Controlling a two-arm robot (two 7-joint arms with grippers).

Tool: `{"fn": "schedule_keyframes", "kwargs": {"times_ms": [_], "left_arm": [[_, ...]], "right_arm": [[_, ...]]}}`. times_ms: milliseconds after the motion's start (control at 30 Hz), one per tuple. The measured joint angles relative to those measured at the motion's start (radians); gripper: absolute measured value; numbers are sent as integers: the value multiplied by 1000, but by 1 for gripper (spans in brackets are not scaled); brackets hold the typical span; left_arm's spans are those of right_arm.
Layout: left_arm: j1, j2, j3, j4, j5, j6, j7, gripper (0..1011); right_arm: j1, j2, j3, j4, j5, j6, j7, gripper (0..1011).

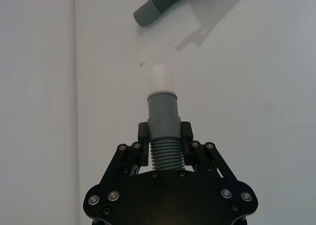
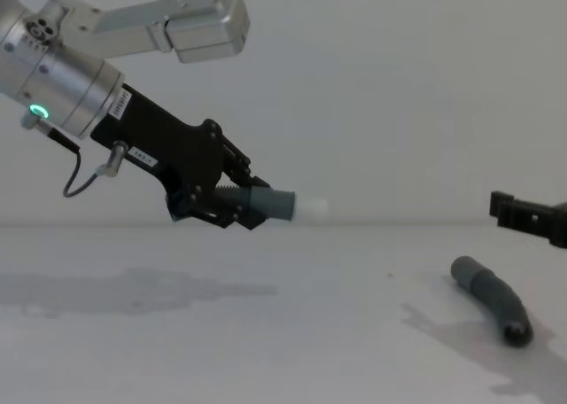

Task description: Use both hands to pick up one end of the pipe from the table, align the ends, and insert them.

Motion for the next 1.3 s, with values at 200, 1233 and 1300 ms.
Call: {"fn": "schedule_keyframes", "kwargs": {"times_ms": [200, 1233, 1300], "left_arm": [[-8, 7, 9, -4, 15, -13, -1, 336], [-18, 16, 23, -10, 37, -33, -1, 336], [-19, 16, 23, -10, 37, -34, -1, 336]], "right_arm": [[60, 2, -11, 54, 16, 88, 30, 1005], [318, 22, -90, 244, -6, 409, 148, 1005], [320, 22, -91, 248, -8, 415, 148, 1005]]}}
